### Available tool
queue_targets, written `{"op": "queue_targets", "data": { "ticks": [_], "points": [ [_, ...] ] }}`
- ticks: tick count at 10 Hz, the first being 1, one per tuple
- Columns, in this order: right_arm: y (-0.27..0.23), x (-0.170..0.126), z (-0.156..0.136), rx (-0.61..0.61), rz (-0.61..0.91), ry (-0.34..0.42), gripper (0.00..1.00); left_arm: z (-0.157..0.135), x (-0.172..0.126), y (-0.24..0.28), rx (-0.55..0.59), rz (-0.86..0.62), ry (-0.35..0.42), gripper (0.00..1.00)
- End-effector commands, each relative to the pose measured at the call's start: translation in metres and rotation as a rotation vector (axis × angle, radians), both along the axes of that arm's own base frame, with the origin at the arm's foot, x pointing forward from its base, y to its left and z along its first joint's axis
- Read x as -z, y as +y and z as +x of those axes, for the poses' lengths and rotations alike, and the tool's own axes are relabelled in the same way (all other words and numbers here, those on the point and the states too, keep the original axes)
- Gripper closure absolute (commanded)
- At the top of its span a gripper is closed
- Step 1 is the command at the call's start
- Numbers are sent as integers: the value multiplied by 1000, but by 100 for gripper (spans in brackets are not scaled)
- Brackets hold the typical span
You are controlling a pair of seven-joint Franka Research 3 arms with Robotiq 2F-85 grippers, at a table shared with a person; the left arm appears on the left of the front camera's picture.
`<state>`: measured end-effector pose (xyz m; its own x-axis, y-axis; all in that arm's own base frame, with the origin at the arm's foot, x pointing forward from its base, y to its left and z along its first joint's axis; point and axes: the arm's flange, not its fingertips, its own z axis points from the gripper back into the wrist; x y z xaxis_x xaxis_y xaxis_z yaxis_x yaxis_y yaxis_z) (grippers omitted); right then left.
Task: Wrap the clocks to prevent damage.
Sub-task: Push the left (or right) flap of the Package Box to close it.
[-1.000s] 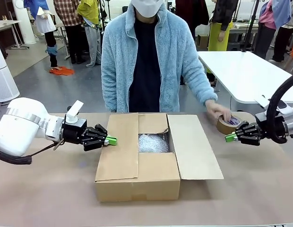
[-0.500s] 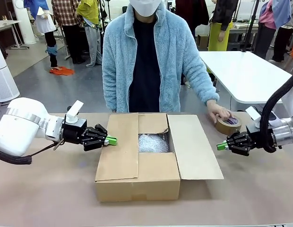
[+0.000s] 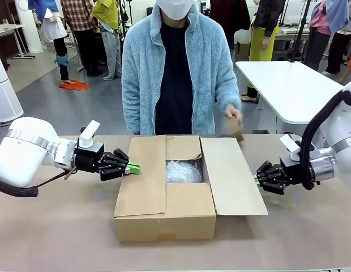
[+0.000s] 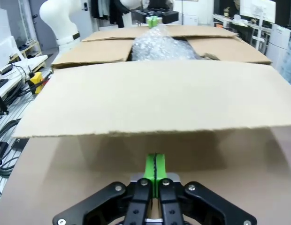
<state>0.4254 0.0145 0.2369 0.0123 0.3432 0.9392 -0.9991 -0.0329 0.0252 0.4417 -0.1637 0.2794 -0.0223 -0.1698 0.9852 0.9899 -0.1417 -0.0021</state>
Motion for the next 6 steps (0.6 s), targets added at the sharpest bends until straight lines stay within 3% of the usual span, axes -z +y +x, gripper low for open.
{"op": "queue_targets", "data": {
  "ticks": [1,6],
  "points": [
    [10,7,-5,-21,41,-24,99,0,2,-2,-7,5,0,100],
    [19,-11,-14,-18,165,-40,99,0,2,-2,-7,5,0,100]
  ]
}}
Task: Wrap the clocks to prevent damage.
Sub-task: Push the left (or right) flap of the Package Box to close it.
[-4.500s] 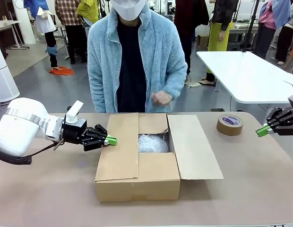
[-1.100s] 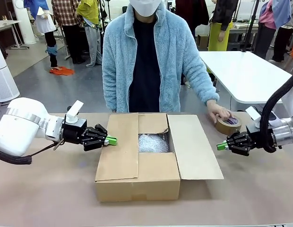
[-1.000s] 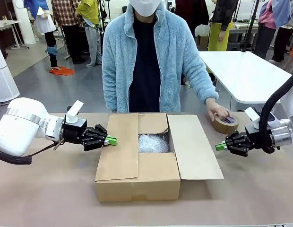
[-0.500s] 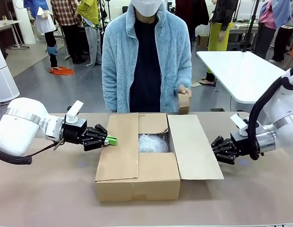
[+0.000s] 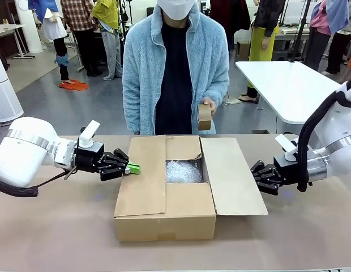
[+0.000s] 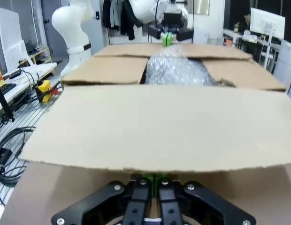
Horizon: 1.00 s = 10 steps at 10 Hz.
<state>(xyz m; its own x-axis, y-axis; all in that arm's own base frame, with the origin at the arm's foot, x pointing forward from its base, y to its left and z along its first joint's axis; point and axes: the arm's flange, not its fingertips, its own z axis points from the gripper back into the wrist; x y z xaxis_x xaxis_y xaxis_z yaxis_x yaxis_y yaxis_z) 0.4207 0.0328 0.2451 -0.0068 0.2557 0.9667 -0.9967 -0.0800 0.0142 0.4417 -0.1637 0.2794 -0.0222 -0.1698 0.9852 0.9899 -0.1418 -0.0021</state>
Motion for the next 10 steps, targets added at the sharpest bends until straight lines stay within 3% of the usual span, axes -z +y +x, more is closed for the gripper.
{"op": "queue_targets", "data": {
  "ticks": [1,6,10],
  "points": [
    [4,-7,-13,41,133,-8,99,0,2,-2,-8,5,0,100],
    [36,-27,-24,136,258,24,99,0,2,-2,-8,5,0,100],
    [94,-37,-26,77,281,-17,99,0,2,-2,-8,5,0,100]
  ]
}}
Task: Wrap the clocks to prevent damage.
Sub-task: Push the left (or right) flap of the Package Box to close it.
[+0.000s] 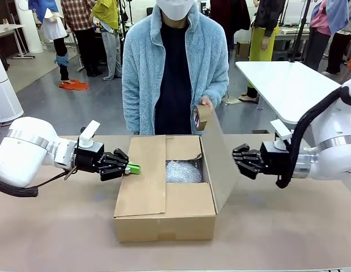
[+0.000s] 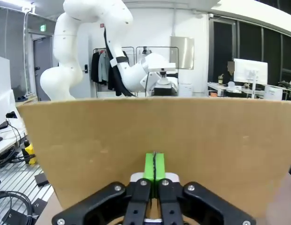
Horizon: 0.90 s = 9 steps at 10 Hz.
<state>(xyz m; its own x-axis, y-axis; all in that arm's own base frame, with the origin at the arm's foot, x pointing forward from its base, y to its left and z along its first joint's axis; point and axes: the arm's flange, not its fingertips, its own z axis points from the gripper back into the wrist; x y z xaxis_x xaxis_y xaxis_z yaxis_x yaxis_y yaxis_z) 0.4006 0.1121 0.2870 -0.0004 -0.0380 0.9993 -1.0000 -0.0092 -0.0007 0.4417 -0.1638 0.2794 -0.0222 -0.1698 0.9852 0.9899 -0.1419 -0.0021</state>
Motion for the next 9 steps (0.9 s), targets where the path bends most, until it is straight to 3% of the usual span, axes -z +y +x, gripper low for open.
{"op": "queue_targets", "data": {
  "ticks": [1,5,9],
  "points": [
    [27,7,-7,-6,-27,-6,99,0,2,-2,-8,5,0,100],
    [56,18,-8,-43,-65,-7,99,0,2,-2,-8,5,0,100],
    [43,40,8,-7,-114,9,99,0,2,-2,-8,5,0,100]
  ]
}}
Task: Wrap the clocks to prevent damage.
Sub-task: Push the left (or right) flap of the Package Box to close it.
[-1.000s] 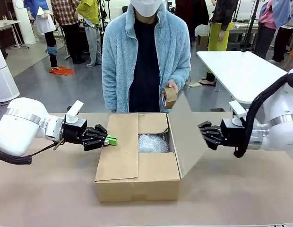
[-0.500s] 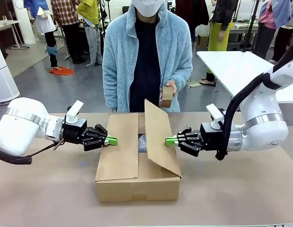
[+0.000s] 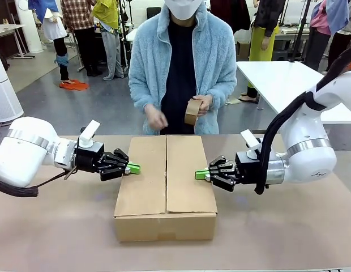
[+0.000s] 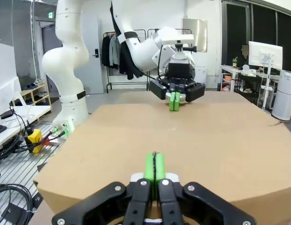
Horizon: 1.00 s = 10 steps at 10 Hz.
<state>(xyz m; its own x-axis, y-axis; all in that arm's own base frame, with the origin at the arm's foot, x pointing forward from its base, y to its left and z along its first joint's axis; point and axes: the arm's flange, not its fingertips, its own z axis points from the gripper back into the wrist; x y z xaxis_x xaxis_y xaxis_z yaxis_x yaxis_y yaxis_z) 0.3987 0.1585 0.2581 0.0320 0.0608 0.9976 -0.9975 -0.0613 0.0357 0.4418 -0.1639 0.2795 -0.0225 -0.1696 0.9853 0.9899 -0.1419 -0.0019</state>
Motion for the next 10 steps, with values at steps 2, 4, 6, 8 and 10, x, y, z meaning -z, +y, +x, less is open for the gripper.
{"op": "queue_targets", "data": {
  "ticks": [2,4,6,8,10],
  "points": [
    [-12,27,17,60,-36,-7,99,0,2,-2,-8,5,0,100],
    [-17,29,17,46,-31,-3,99,0,2,-2,-8,5,0,100],
    [-6,8,8,8,28,21,99,0,2,-2,-8,5,0,100],
    [-6,8,8,8,28,21,99,0,2,-2,-8,5,0,100],
    [-6,8,8,8,28,21,99,0,2,-2,-8,5,0,100]
  ]
}}
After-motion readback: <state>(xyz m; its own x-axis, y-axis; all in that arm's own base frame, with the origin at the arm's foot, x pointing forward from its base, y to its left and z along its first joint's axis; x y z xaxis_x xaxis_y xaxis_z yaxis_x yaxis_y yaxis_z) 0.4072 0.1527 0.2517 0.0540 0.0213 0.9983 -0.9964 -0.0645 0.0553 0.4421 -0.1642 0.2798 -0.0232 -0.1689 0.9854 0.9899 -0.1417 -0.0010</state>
